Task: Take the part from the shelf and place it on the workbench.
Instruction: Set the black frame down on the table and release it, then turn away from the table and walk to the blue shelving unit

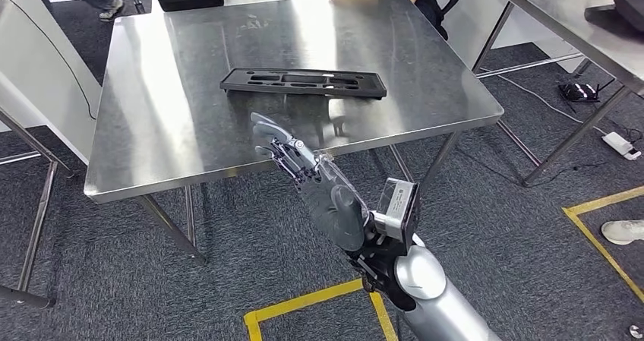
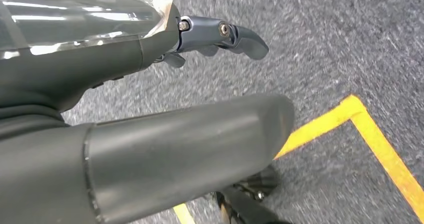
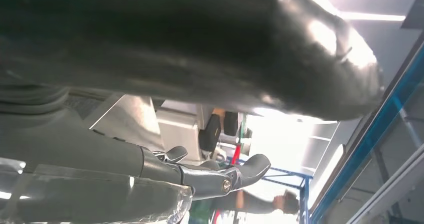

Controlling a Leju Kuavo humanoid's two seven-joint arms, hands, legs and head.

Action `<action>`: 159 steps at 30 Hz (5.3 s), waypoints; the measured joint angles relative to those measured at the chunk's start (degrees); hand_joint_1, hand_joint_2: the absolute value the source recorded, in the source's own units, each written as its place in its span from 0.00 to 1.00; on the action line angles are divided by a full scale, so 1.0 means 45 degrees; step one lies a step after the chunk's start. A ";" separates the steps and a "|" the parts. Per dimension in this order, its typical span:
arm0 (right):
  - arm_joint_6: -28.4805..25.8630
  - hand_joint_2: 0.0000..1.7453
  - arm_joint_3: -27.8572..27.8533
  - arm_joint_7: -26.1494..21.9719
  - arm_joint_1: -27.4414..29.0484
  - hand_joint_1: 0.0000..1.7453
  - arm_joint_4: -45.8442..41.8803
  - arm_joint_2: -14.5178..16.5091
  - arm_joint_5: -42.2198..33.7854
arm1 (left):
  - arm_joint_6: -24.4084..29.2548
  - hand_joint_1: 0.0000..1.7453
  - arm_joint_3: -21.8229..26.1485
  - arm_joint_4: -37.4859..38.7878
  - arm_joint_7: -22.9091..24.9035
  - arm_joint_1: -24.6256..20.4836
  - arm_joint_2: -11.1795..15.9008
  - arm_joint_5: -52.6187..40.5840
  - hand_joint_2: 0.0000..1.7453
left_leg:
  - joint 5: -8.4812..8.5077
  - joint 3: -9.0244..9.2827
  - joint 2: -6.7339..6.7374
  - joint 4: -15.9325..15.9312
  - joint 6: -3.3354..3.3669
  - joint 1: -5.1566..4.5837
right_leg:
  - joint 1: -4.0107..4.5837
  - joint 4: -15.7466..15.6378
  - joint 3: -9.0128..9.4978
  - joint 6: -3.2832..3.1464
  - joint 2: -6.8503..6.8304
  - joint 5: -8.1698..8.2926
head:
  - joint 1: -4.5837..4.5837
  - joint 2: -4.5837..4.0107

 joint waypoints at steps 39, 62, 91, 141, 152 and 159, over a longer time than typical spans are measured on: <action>-0.3184 0.00 -0.1904 0.0777 0.4858 0.00 0.6193 -0.2120 0.2898 | -0.0208 0.00 0.0055 0.0126 0.0180 0.0348 -0.0121 0.0109 0.00 | -0.0012 -0.0008 0.1109 0.0003 0.0109 -0.0154 | 0.0047 -0.0867 0.0393 0.0382 -0.1105 0.0497 | 0.0094 0.0000; -0.4727 0.00 -0.3196 0.1363 0.6090 0.00 1.8218 -0.1183 0.0790 | 0.0521 0.00 0.0029 0.0058 0.0577 0.0354 -0.0246 -0.0092 0.00 | -0.0260 0.0394 0.0121 -0.0017 0.0341 -0.0201 | 0.0084 0.0572 -0.0465 0.0024 0.0173 -0.0097 | 0.0125 -0.0001; -0.4363 0.00 -0.3619 0.3436 0.6192 0.00 1.9607 -0.0599 0.0398 | -0.1043 0.00 -0.0521 0.0030 0.1157 0.0382 0.0178 -0.0172 0.00 | -0.0404 0.0466 -0.0363 0.0056 0.0166 -0.0165 | -0.0005 -0.0330 -0.0048 0.0019 0.0605 0.0398 | 0.0009 0.0003; -0.4486 0.00 -0.3570 0.3337 0.6059 0.00 1.9688 -0.0528 0.0529 | -0.0973 0.00 -0.0696 0.0000 0.1160 0.0144 0.0127 -0.0175 0.00 | -0.2528 -0.0833 0.0100 0.3373 -0.0406 -0.0221 | -0.0035 -0.1071 0.0643 -0.0492 -0.0026 0.0517 | -0.0114 0.0001; -0.4523 0.00 -0.3569 0.3337 0.6127 0.00 1.9700 -0.0522 0.0537 | -0.0962 0.00 -0.0694 -0.0004 0.1198 0.0119 0.0120 -0.0227 0.00 | -0.0354 0.0496 -0.0344 -0.0154 0.0080 -0.0268 | 0.0022 -0.0797 0.0375 -0.0061 0.0865 0.0432 | -0.0091 0.0001; -0.4569 0.00 -0.3565 0.3305 0.6067 0.00 1.9705 -0.0489 0.0645 | -0.0945 0.00 -0.0696 0.0000 0.1270 0.0151 0.0152 -0.0243 0.00 | -0.0383 0.0547 0.0806 -0.0237 0.0232 -0.0314 | -0.0071 0.2173 -0.1016 0.0086 -0.0288 -0.0781 | 0.0005 0.0001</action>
